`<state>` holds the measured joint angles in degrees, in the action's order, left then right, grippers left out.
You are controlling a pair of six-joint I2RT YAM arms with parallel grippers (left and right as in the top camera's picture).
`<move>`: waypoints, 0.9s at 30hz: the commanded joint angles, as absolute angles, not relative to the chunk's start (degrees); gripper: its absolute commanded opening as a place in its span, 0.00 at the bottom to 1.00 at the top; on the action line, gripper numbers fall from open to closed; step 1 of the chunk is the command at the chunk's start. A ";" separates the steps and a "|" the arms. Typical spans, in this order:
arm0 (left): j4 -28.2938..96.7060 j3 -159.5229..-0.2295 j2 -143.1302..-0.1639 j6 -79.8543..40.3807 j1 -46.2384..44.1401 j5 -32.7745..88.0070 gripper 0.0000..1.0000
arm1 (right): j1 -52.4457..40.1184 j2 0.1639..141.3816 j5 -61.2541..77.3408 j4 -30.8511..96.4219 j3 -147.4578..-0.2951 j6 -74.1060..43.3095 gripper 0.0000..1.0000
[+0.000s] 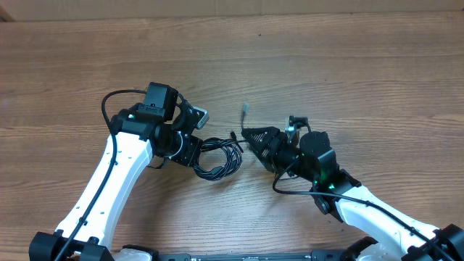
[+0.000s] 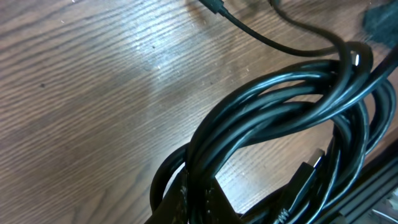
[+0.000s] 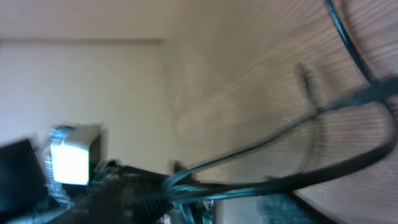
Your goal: Untangle cables
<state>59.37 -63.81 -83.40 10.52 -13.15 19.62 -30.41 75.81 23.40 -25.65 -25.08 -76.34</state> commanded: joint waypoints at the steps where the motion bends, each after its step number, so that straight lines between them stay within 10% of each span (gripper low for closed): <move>1: 59.29 -65.08 -83.15 10.44 -13.15 18.37 0.04 | -30.26 75.83 25.43 -20.82 -25.47 -85.89 0.89; 15: 55.55 -65.08 -83.15 2.33 -13.17 26.57 0.04 | -30.30 76.53 27.24 -15.57 -25.47 -118.74 1.00; 27: 58.41 -65.01 -83.15 10.37 -13.21 33.76 0.05 | -30.30 76.53 18.65 -20.12 -25.47 -120.46 1.00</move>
<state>57.47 -63.81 -83.40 4.99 -13.15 27.97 -30.41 76.25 22.63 -19.29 -25.06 -115.87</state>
